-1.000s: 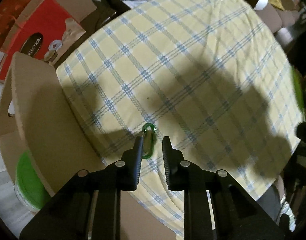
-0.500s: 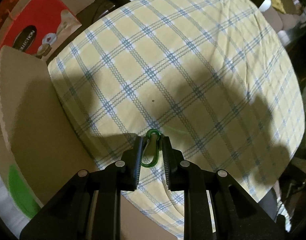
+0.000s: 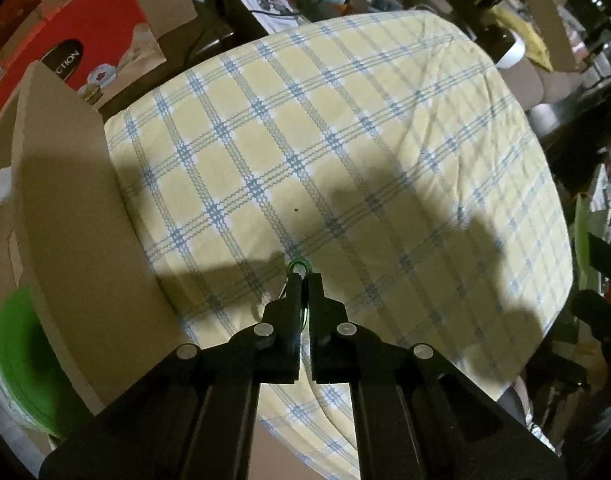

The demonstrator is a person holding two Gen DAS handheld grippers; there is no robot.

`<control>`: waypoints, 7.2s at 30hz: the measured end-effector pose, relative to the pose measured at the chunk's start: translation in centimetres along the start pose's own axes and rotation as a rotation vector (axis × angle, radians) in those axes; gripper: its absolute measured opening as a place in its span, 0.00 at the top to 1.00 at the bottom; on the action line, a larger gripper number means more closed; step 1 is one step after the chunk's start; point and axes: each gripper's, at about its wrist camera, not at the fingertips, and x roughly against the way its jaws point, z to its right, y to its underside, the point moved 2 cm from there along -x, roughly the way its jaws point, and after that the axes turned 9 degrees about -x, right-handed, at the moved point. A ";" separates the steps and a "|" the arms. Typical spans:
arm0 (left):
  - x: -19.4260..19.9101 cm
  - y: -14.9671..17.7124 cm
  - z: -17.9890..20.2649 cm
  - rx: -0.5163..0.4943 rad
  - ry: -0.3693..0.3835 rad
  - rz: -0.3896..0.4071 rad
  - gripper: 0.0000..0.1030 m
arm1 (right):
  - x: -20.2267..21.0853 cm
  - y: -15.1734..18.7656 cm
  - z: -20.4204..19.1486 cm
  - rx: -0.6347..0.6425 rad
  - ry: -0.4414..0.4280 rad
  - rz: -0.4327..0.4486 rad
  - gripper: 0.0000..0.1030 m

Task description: Organize objects

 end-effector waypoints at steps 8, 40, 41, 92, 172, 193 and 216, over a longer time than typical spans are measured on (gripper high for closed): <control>1.5 0.3 -0.5 0.059 0.000 0.063 0.97 | 0.1 0.1 -0.8 0.008 -0.008 0.004 0.68; 13.9 12.4 0.4 0.357 -0.089 0.623 0.97 | 2.1 -3.1 -8.5 -0.004 0.071 0.104 0.67; 14.1 12.7 0.4 0.365 -0.099 0.635 0.97 | 2.1 -3.1 -8.7 -0.005 0.074 0.107 0.67; 11.4 25.5 -9.2 0.675 -0.172 0.634 0.91 | -8.5 0.1 -24.5 0.060 -0.111 -0.087 0.67; 14.5 24.6 2.4 0.662 -0.336 0.727 0.00 | 6.5 4.3 -14.6 0.037 0.189 0.192 0.00; 14.9 27.5 5.4 0.678 -0.364 0.714 0.00 | 8.4 7.5 -14.8 0.044 0.223 0.202 0.00; 14.6 27.5 5.8 0.701 -0.381 0.699 0.00 | 8.9 8.2 -15.0 0.042 0.229 0.213 0.00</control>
